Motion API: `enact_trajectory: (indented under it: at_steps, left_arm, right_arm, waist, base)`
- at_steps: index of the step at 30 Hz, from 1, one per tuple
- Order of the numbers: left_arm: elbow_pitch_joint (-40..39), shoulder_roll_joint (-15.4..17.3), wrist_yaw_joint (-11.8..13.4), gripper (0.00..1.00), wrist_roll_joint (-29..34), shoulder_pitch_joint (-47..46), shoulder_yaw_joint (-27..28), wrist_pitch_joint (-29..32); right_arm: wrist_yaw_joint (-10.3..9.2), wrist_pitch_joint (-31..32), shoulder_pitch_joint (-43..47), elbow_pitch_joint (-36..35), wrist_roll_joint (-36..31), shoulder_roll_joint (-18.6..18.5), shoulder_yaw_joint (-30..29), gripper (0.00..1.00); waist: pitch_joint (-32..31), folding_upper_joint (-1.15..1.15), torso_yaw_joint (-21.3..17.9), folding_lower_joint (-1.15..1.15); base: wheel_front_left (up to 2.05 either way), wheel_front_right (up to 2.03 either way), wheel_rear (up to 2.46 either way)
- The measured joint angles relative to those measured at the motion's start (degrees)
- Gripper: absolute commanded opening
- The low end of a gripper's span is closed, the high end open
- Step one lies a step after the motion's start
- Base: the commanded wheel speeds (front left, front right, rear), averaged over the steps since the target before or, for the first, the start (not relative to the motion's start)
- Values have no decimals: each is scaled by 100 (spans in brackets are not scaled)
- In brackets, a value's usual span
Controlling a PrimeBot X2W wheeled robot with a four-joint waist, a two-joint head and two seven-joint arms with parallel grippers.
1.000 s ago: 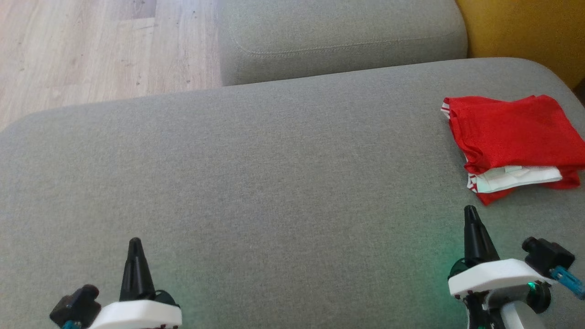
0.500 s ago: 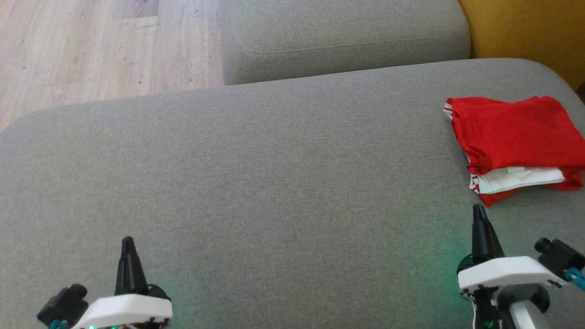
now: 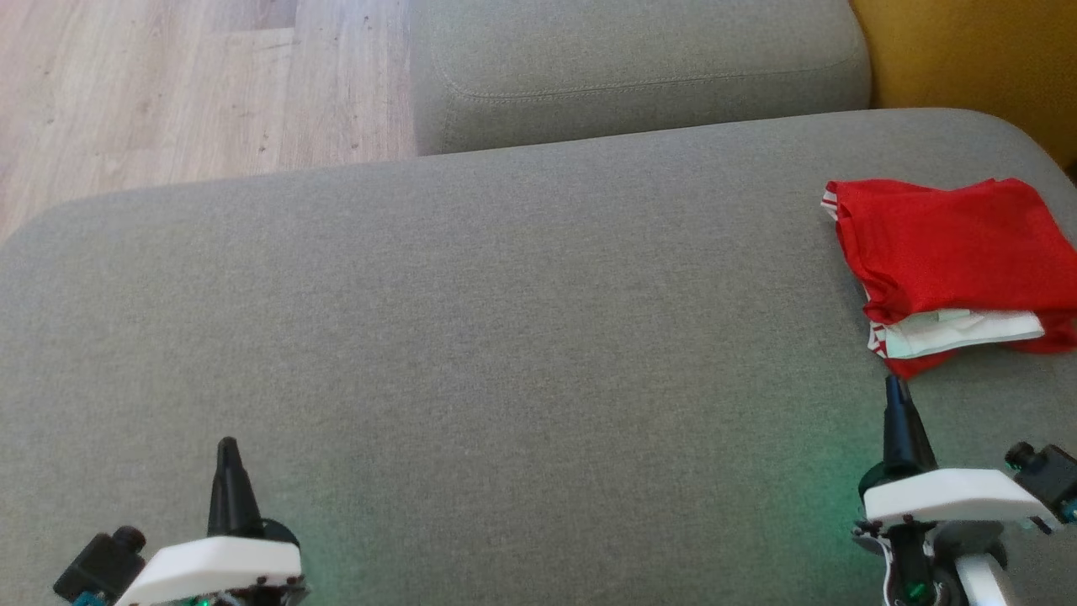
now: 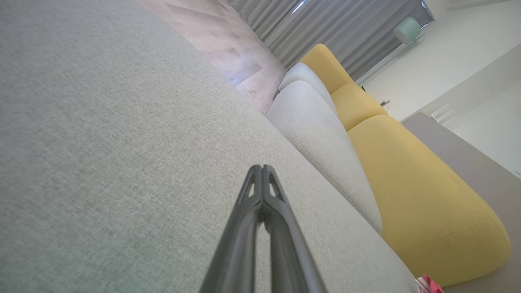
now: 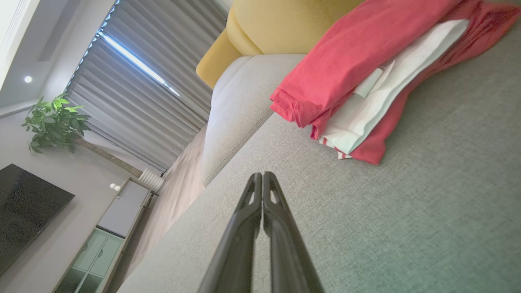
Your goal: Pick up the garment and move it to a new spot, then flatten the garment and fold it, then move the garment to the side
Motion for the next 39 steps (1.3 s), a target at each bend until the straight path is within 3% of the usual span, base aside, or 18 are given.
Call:
enact_trajectory:
  at_steps: [39]
  left_arm:
    - [-16, 0, -132, 0, -2162, -208, 283, 656]
  right_arm:
    - [0, 651, -1, -296, 2354, 2, -357, 0]
  waist:
    - [23, 0, 102, 0]
  base:
    - [0, 0, 0]
